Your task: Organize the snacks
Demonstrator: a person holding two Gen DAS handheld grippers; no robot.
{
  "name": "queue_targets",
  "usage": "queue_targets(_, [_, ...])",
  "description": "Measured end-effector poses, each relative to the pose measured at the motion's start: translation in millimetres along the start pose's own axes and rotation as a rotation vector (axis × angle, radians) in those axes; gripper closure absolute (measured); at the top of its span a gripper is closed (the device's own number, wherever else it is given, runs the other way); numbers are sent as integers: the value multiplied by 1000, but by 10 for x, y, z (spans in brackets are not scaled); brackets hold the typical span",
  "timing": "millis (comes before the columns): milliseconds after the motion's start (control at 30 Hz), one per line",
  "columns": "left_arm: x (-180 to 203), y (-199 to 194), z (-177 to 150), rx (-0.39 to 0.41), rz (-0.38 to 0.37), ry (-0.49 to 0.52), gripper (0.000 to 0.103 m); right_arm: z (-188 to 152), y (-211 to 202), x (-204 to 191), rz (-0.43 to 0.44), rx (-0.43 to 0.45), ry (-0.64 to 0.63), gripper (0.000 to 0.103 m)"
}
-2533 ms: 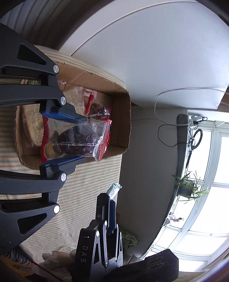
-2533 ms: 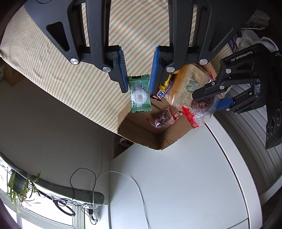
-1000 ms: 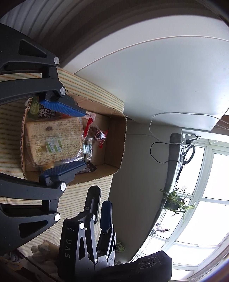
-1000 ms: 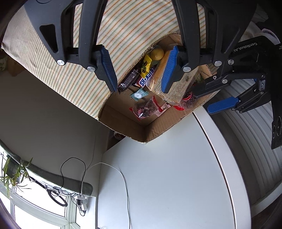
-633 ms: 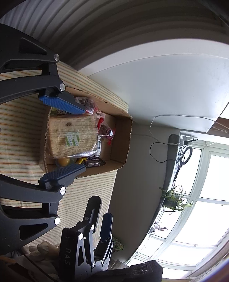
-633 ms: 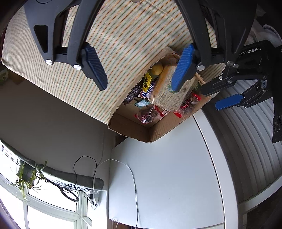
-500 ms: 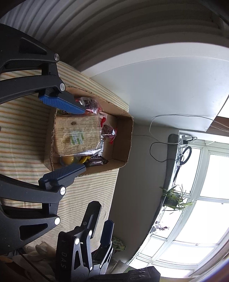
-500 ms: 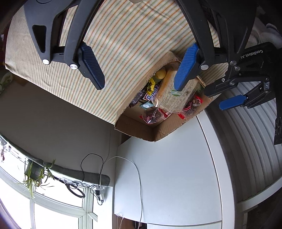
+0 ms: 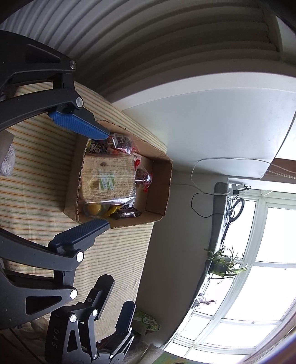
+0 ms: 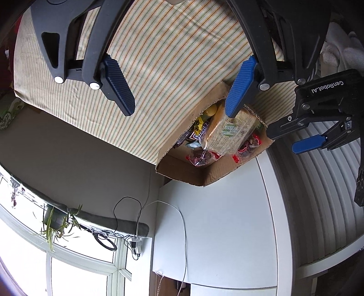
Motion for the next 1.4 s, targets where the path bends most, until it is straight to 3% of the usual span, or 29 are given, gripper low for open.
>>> queue_targets(1400, [194, -35, -30, -18, -8, 0, 30, -117, -6, 170, 6, -3, 63, 19])
Point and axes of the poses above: each gripper's, at about its wrist camera, not at the fingertips, and y roughly the way its jaws point, x to its right, z to its top, the point moved 7 cm from there along y, roughly the way its jaws point, and after that the axes turned 9 degrees about -x, right-handed, at the moved point
